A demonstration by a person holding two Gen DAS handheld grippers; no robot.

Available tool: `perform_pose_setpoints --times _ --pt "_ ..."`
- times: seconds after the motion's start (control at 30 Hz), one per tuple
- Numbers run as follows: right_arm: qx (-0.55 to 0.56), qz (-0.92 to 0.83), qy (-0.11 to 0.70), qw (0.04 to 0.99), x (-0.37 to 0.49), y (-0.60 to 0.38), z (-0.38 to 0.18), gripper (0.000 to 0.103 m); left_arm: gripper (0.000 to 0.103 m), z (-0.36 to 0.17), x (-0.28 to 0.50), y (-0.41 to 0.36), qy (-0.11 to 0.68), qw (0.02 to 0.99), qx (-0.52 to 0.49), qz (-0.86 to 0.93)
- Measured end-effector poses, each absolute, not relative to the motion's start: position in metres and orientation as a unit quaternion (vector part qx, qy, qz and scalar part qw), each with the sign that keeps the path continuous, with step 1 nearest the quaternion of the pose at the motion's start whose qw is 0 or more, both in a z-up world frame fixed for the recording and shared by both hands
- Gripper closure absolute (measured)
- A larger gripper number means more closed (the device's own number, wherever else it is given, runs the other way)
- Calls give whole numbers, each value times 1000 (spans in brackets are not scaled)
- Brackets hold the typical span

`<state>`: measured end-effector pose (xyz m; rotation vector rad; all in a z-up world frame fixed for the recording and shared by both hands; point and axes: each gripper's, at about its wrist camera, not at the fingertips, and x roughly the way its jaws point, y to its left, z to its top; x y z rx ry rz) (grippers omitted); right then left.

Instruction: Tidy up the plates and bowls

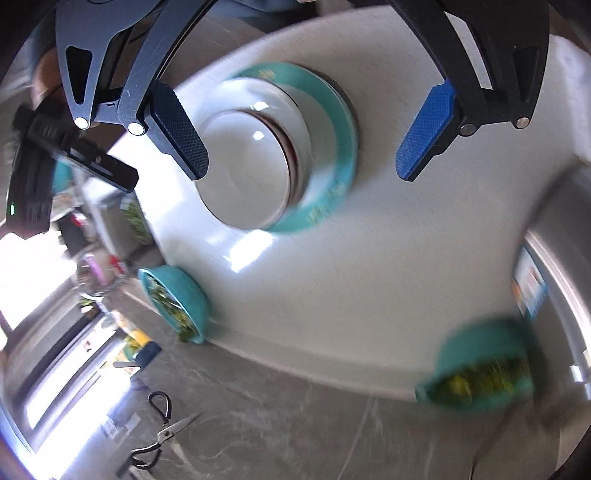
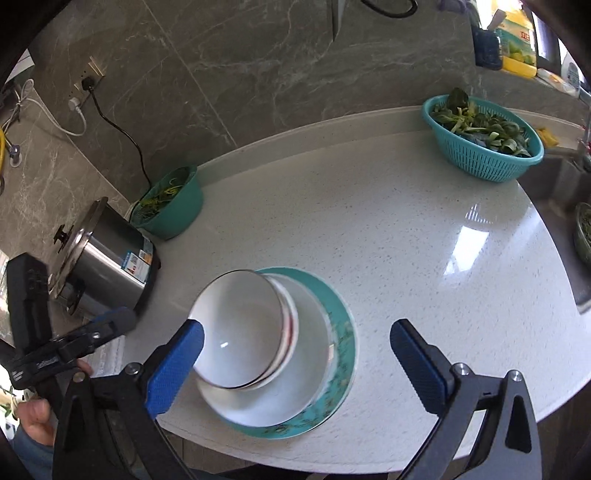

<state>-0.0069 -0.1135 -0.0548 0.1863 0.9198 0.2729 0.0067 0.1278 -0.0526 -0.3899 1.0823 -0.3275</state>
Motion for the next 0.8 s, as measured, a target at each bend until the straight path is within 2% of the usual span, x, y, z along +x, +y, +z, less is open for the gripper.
perform_pose_setpoints --times 0.13,0.37,0.5,0.8 --pt "81 118 428 892 -19 -95 -46 0 0 -62 8 130 527 808 -187 -187" --pt "88 113 415 899 -27 -96 -40 0 0 -49 -12 118 500 822 -173 -210" --pt "88 113 408 902 -30 -99 -37 0 0 -49 -13 117 501 811 -208 -218" --pt "95 102 403 904 -33 -114 -36 0 0 -39 -10 79 508 840 -96 -167"
